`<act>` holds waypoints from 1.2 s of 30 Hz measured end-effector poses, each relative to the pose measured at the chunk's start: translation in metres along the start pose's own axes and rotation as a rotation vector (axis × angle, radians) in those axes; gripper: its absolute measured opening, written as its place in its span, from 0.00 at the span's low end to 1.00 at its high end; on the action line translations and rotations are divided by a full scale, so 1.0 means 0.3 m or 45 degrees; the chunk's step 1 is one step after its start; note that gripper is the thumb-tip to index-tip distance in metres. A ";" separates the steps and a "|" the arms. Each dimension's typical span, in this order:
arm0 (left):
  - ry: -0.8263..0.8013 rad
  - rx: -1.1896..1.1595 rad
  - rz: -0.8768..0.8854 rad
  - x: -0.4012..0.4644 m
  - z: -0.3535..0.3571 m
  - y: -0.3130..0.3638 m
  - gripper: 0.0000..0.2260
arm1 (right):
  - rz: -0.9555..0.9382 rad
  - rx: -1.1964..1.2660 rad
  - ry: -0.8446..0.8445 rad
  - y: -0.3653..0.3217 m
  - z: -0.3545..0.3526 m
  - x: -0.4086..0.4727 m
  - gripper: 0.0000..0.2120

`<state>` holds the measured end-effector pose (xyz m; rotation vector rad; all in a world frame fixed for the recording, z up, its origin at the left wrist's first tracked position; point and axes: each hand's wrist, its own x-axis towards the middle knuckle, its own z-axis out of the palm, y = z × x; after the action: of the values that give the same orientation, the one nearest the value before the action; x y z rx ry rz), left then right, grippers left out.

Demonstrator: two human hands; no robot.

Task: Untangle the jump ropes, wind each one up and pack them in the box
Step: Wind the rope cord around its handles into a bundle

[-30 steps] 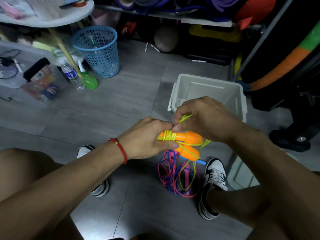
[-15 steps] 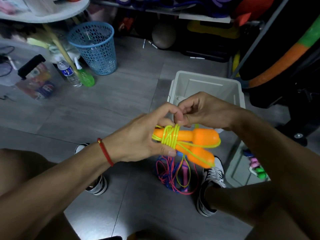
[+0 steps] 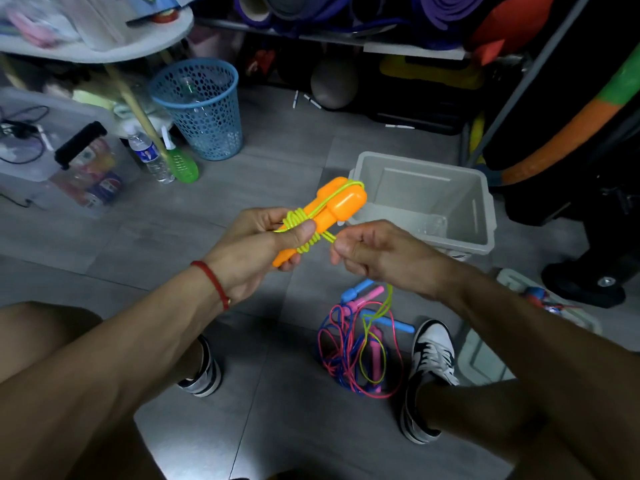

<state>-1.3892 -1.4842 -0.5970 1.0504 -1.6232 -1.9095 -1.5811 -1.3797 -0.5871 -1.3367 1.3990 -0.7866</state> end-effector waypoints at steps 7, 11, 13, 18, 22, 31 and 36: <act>0.322 0.158 0.031 0.018 0.038 -0.038 0.08 | 0.097 -0.090 0.151 -0.014 0.070 -0.007 0.17; 0.436 0.446 0.157 0.041 0.020 -0.060 0.14 | 0.340 0.140 0.179 -0.031 0.101 -0.018 0.18; 0.419 0.628 0.220 0.048 0.009 -0.067 0.17 | 0.319 -0.166 0.211 -0.051 0.092 -0.025 0.15; 0.180 1.082 0.241 0.045 0.002 -0.053 0.15 | -0.181 -1.492 0.266 -0.059 0.056 -0.075 0.10; -0.085 1.245 0.320 0.023 0.019 -0.029 0.14 | -0.369 -1.712 0.301 -0.100 0.009 -0.094 0.10; -0.230 1.260 0.525 -0.046 0.076 0.007 0.14 | -0.290 -1.288 0.402 -0.079 -0.064 -0.065 0.13; -0.220 1.160 0.506 -0.058 0.087 0.005 0.15 | -0.255 -0.905 0.202 -0.081 -0.107 -0.048 0.15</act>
<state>-1.3985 -1.4549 -0.5900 0.7522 -2.6586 -0.9971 -1.6052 -1.3758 -0.5520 -2.0145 1.7795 -0.5422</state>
